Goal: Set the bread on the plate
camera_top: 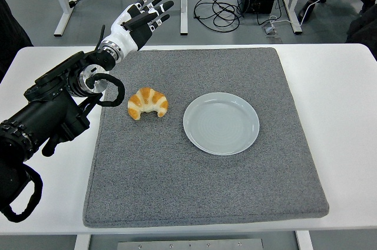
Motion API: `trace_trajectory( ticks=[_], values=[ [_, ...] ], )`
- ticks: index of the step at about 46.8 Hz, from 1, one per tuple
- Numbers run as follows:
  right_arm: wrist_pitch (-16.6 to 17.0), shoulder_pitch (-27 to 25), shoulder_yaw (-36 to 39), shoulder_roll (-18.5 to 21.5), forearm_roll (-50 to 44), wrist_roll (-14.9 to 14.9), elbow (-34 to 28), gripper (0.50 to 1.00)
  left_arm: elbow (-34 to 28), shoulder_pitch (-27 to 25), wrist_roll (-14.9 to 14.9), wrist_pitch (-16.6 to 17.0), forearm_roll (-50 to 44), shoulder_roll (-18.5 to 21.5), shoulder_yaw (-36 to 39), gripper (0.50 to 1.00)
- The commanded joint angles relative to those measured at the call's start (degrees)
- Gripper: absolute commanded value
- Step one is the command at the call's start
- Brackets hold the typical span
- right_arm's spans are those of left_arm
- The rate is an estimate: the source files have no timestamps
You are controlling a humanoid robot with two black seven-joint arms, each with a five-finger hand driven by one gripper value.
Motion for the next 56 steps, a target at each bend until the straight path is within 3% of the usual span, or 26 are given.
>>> trace_trajectory(
  ticks=[1, 21, 26, 33, 42, 47, 56],
  values=[
    [0.0, 0.0, 0.0, 0.0, 0.0, 0.0, 0.0, 1.000, -0.2, -0.1, -0.3, 0.0, 0.0, 0.0, 0.1, 0.977],
    [0.0, 0.0, 0.0, 0.0, 0.0, 0.0, 0.0, 1.000, -1.0, -0.2, 0.1, 0.2, 0.0, 0.0, 0.0, 0.977],
    [0.0, 0.0, 0.0, 0.0, 0.0, 0.0, 0.0, 1.000, -7.4, 0.1, -0.2, 0.2, 0.0, 0.0, 0.1, 0.977],
    [0.0, 0.0, 0.0, 0.0, 0.0, 0.0, 0.0, 1.000, -18.9, 1.5, 0.4, 2.1, 0.2, 6.8, 2.6, 0.977],
    [0.0, 0.0, 0.0, 0.0, 0.0, 0.0, 0.0, 1.000, -26.4, -1.9, 0.4, 4.4, 2.3, 14.8, 13.6, 0.978],
    [0.0, 0.0, 0.0, 0.0, 0.0, 0.0, 0.0, 1.000, -29.0, -4.5, -0.2, 4.0, 8.9, 18.4, 16.2, 0.978],
    [0.0, 0.0, 0.0, 0.0, 0.0, 0.0, 0.0, 1.000, -39.5, -6.7, 0.0, 4.4, 27.7, 26.3, 16.8, 0.977]
  ],
)
